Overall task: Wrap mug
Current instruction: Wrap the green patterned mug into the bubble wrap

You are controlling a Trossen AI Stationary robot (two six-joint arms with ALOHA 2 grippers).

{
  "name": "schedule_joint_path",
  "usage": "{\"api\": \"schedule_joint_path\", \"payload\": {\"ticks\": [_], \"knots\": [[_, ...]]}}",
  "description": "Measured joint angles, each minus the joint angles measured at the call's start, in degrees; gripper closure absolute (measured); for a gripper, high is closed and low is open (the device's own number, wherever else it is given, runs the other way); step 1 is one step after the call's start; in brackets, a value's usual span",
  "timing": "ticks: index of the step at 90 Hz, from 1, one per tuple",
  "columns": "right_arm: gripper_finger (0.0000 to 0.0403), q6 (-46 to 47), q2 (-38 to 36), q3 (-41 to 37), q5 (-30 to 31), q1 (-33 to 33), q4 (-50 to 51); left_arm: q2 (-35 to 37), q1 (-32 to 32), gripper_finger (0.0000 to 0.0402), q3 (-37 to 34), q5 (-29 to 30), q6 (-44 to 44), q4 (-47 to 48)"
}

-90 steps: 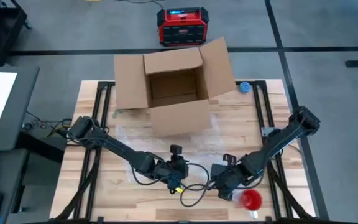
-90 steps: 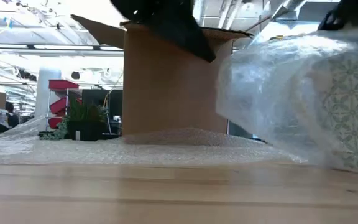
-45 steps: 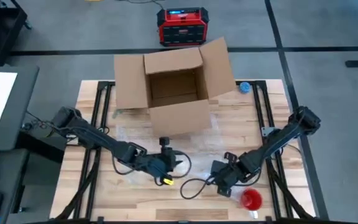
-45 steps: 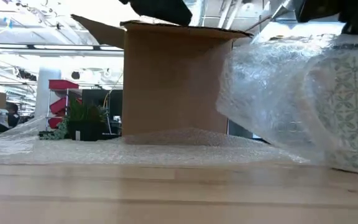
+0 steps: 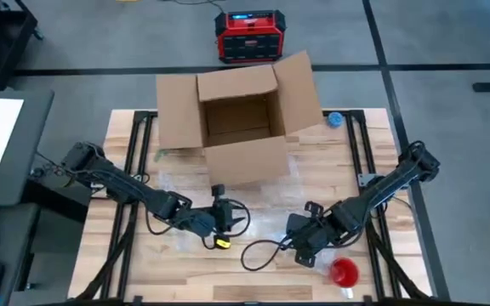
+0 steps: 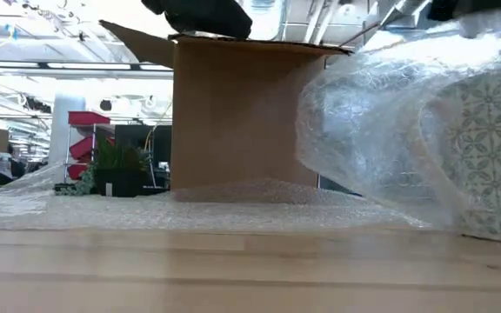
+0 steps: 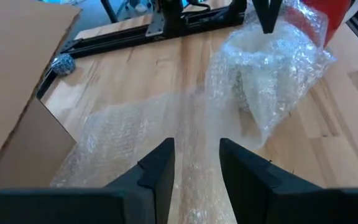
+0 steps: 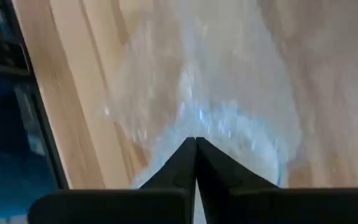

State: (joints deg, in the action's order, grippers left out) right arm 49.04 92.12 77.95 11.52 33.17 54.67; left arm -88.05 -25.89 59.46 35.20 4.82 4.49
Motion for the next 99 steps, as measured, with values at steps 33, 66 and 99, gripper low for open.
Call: {"api": "schedule_joint_path", "payload": {"ticks": [33,66,99], "knots": [[0.0403,2.2,-0.1,-17.8,-5.2,-3.9,-14.8,0.0,0.0,0.0295,0.0,-0.1,0.0,0.0],[0.0403,1.7,-0.3,-12.5,-8.5,-4.0,-6.4,0.0,-0.1,0.0295,0.0,-0.1,0.0,-0.9],[0.0403,1.5,-0.6,4.5,0.8,1.2,6.2,0.0,-0.1,0.0295,0.0,-0.4,0.0,-0.9]]}}
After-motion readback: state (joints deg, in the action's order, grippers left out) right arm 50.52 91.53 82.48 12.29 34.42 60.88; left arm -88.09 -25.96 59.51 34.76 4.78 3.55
